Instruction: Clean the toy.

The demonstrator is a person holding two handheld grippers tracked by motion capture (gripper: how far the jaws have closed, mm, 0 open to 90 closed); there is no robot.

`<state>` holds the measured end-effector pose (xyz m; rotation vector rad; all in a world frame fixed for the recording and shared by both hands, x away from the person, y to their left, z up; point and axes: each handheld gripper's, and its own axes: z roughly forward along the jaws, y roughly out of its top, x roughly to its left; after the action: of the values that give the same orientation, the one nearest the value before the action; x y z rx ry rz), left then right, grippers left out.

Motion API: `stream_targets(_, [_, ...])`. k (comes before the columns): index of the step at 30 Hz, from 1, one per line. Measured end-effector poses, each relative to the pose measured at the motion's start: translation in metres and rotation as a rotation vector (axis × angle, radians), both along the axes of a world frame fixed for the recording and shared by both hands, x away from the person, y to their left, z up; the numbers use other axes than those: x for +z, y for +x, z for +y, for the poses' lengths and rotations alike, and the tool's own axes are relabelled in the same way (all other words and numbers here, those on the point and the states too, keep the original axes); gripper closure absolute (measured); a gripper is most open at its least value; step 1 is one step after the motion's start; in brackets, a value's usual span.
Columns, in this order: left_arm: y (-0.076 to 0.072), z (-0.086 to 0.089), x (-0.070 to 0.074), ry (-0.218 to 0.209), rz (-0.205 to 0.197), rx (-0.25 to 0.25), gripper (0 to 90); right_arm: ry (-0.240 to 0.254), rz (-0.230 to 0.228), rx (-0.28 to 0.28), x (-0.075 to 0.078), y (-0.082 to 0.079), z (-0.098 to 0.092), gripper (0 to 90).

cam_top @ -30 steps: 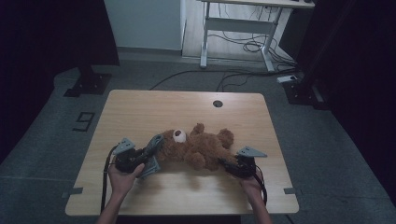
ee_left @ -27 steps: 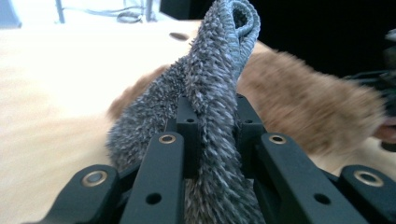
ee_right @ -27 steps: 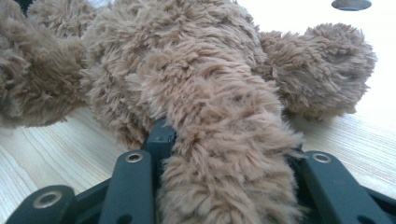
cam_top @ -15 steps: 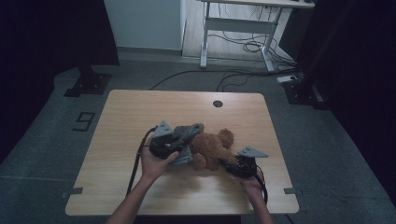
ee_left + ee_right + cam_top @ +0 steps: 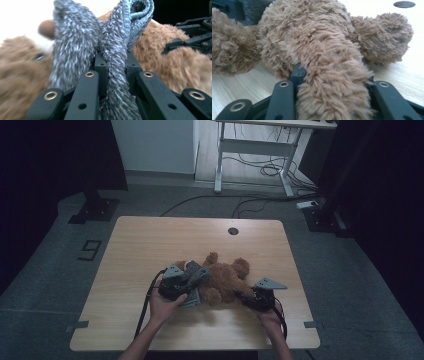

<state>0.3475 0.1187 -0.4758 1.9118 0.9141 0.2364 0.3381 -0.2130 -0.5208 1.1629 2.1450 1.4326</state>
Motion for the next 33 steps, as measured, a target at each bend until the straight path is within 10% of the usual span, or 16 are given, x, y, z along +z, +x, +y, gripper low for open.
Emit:
stream_targets(9, [0.000, 0.052, 0.000, -0.017, 0.004, 0.125, 77.2, 0.009, -0.009, 0.008, -0.001, 0.000, -0.001, 55.9])
stream_targets(22, [0.006, 0.098, -0.034, 0.029, 0.121, 0.269, 77.1, 0.024, 0.001, 0.011, -0.003, 0.000, -0.002, 56.0])
stream_targets(28, [-0.005, 0.085, 0.005, -0.033, 0.026, 0.215, 77.0, 0.037, 0.010, 0.007, -0.004, 0.001, -0.004, 56.0])
stream_targets(33, [-0.015, 0.041, 0.046, -0.070, -0.072, 0.083, 76.9, 0.031, 0.006, 0.004, -0.004, 0.001, -0.002, 56.1])
